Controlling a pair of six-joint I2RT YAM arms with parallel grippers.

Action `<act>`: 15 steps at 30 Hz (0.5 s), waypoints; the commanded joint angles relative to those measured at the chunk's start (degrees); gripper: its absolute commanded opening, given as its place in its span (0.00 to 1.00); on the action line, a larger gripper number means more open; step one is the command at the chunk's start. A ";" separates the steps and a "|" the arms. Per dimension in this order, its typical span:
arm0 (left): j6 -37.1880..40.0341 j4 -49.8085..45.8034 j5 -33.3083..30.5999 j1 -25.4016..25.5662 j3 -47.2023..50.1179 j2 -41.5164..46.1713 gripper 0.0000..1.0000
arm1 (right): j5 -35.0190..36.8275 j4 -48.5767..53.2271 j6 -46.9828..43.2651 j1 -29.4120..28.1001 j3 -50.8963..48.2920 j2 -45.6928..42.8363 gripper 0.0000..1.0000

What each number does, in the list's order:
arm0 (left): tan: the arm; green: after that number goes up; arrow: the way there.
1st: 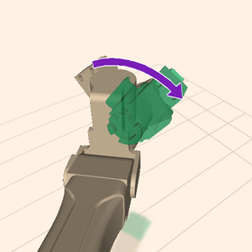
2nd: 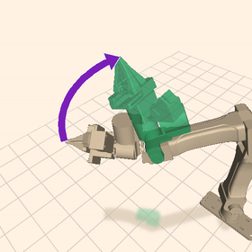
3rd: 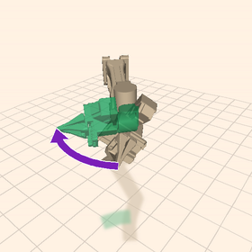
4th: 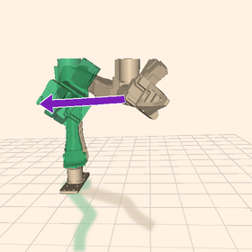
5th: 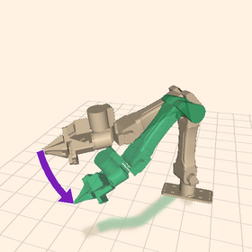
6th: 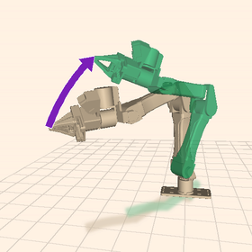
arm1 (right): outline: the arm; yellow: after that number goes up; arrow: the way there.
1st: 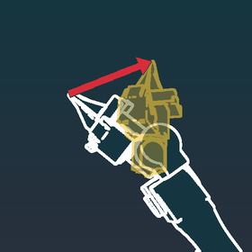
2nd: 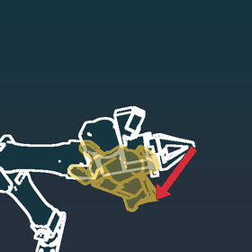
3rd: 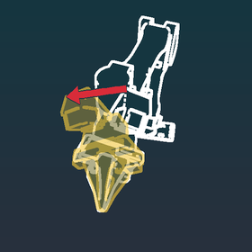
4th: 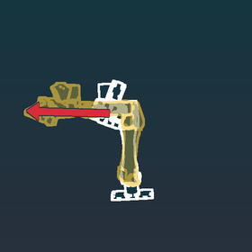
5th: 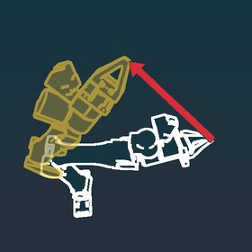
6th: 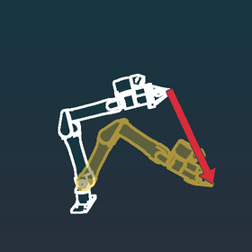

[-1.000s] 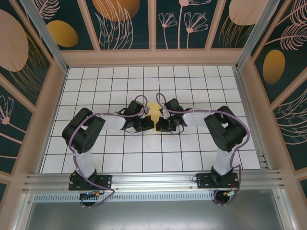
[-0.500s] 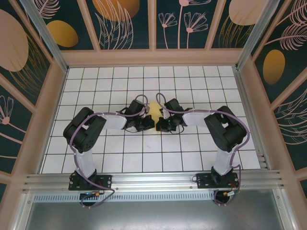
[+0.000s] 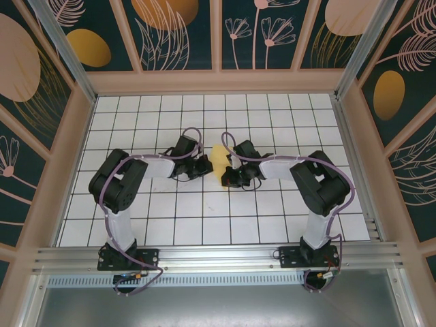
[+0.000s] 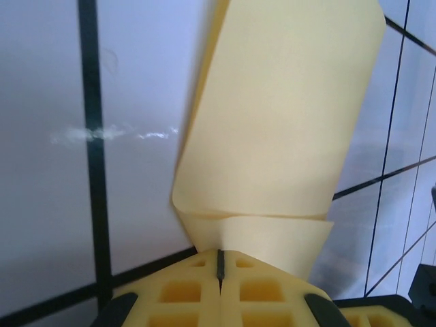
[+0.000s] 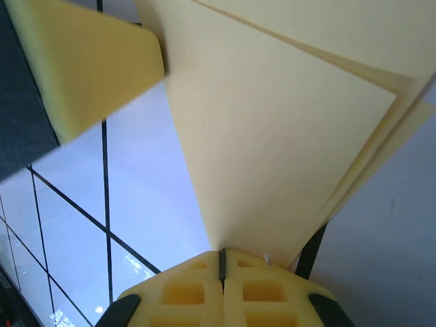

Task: Fold a paper plane with a square sheet of paper (fold left side to right side)
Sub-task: Third fold the triangle at the center of the table.

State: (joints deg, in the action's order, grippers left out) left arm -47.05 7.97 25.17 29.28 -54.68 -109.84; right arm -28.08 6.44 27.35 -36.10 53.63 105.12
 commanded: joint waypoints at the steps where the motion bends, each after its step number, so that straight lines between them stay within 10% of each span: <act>1: 1.07 0.22 -7.46 -3.44 -0.71 -3.10 0.05 | 8.74 9.73 -0.89 -0.11 -2.76 4.54 0.00; 15: 5.31 -3.85 -8.16 -8.42 -6.35 -2.74 0.08 | 7.30 8.15 -2.32 0.02 -2.83 3.31 0.00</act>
State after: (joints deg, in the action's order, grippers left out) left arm -44.27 7.05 21.12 22.02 -60.51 -113.21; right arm -28.10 6.31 26.92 -36.10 53.63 105.14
